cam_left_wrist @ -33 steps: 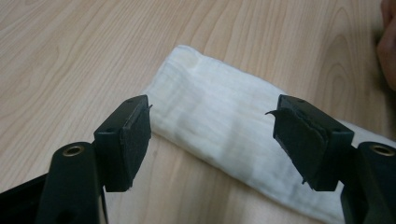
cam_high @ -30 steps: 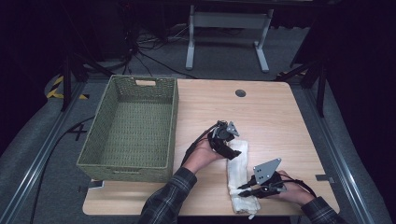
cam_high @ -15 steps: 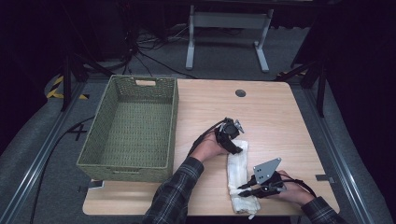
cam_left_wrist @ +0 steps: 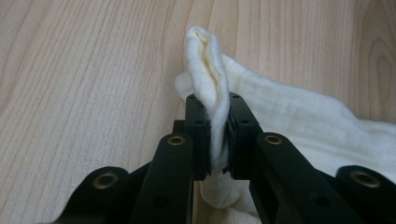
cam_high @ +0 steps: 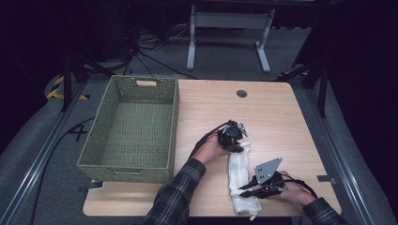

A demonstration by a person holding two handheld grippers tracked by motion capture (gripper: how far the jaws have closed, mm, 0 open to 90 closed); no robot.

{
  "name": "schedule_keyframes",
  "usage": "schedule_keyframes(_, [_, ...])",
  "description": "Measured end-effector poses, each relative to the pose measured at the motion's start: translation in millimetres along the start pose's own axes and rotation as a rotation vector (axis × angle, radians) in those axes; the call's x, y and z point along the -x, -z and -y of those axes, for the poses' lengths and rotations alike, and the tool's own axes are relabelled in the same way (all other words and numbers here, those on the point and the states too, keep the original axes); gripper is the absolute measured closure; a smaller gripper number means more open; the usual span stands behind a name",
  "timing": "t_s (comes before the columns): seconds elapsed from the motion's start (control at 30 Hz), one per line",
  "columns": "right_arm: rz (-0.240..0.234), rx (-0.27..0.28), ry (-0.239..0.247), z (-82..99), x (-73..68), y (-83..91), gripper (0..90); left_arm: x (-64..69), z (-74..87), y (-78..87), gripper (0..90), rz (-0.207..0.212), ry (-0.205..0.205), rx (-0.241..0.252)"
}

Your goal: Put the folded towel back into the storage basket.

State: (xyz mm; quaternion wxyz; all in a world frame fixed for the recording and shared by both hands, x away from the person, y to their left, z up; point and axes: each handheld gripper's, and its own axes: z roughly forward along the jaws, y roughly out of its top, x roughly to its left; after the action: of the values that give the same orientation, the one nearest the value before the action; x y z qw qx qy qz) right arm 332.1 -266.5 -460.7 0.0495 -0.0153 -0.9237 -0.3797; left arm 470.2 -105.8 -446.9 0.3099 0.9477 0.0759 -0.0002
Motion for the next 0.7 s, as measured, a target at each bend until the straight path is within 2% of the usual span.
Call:
schedule_keyframes(0.13, [-0.006, 0.003, -0.018, -0.6, 2.1, 1.1, 81.2, 1.9, 0.0, 3.5, 82.6, -0.002, 0.011, 0.009])
schedule_keyframes(0.2, [-0.007, 0.007, -0.024, -1.6, 2.4, 2.1, 81.2, 2.5, -0.4, 9.1, 82.7, -0.002, 0.01, 0.028])
schedule_keyframes(0.47, [-0.002, 0.035, -0.015, -10.8, 3.7, 9.0, 81.2, 11.8, -1.2, 32.1, 82.9, -0.004, 0.01, 0.08])
schedule_keyframes(0.57, [0.004, 0.046, -0.02, -13.7, 4.2, 11.5, 81.2, 17.9, -0.5, 40.0, 82.9, -0.001, 0.016, 0.086])
schedule_keyframes(0.7, [0.013, 0.05, -0.008, -19.2, 6.8, 15.0, 81.2, 24.1, 0.0, 49.9, 82.8, -0.021, 0.015, 0.077])
